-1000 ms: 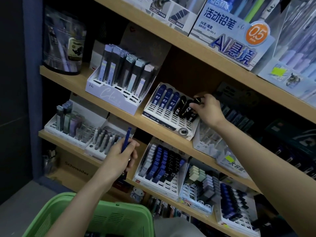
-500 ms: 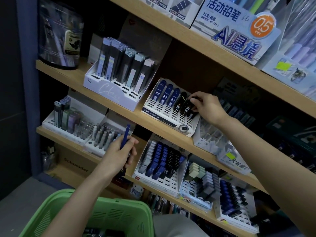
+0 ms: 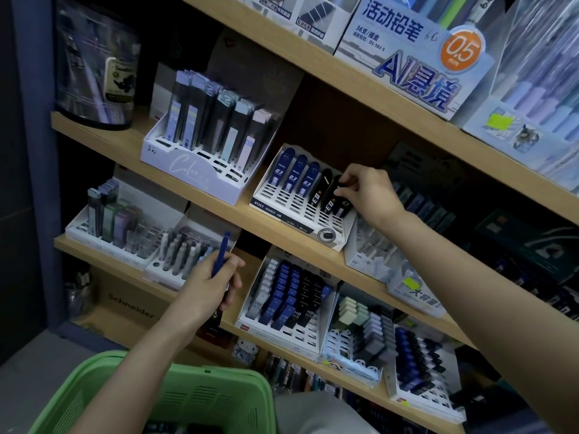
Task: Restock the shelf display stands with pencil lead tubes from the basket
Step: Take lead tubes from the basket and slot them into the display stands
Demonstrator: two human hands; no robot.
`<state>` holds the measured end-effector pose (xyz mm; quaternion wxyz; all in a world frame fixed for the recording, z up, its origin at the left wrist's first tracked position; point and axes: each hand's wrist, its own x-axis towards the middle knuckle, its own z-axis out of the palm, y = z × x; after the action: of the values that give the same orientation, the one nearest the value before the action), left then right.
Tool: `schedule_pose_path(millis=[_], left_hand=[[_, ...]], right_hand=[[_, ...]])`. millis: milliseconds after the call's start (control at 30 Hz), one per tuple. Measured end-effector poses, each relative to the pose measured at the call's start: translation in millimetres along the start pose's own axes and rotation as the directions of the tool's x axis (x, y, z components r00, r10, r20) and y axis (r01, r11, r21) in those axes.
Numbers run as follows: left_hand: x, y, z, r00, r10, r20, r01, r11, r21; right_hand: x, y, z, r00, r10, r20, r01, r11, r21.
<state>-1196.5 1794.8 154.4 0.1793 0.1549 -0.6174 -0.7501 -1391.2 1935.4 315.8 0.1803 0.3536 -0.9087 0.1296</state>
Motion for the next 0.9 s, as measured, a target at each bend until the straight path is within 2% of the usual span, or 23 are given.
schedule_pose_path(millis=[200, 300, 367, 467, 533, 600, 733, 900], left_hand=[[-5, 4, 0, 0.999, 0.011, 0.040, -0.011, 1.000, 0.023], [-7, 6, 1, 0.998, 0.009, 0.070, -0.011, 1.000, 0.026], [-8, 6, 2, 0.996, 0.007, 0.093, -0.010, 0.999, 0.037], [-10, 7, 3, 0.991, -0.005, 0.132, -0.002, 0.998, 0.055], [-11, 8, 4, 0.986, 0.003, 0.167, -0.014, 0.998, 0.066], [-13, 10, 3, 0.980, 0.005, 0.198, -0.023, 0.996, 0.088], [-13, 10, 0, 0.973, 0.027, 0.227, -0.058, 0.990, 0.130], [-9, 11, -9, 0.993, -0.005, 0.114, -0.002, 0.998, 0.065]], right_hand=[[-10, -12, -5, 0.998, -0.041, -0.055, 0.031, 0.984, -0.174], [-26, -37, -5, 0.976, -0.156, -0.154, 0.143, 0.986, -0.089], [-41, -59, 1, 0.974, -0.208, -0.092, 0.211, 0.977, 0.024], [-68, -87, 17, 0.950, -0.260, 0.173, 0.222, 0.952, 0.211], [-83, -100, 27, 0.897, -0.281, 0.341, 0.182, 0.938, 0.294], [-91, -107, 35, 0.858, -0.271, 0.437, 0.091, 0.917, 0.389], [-92, -109, 37, 0.851, -0.164, 0.500, -0.166, 0.818, 0.551], [-86, -101, 27, 0.854, -0.084, 0.514, -0.322, 0.690, 0.648]])
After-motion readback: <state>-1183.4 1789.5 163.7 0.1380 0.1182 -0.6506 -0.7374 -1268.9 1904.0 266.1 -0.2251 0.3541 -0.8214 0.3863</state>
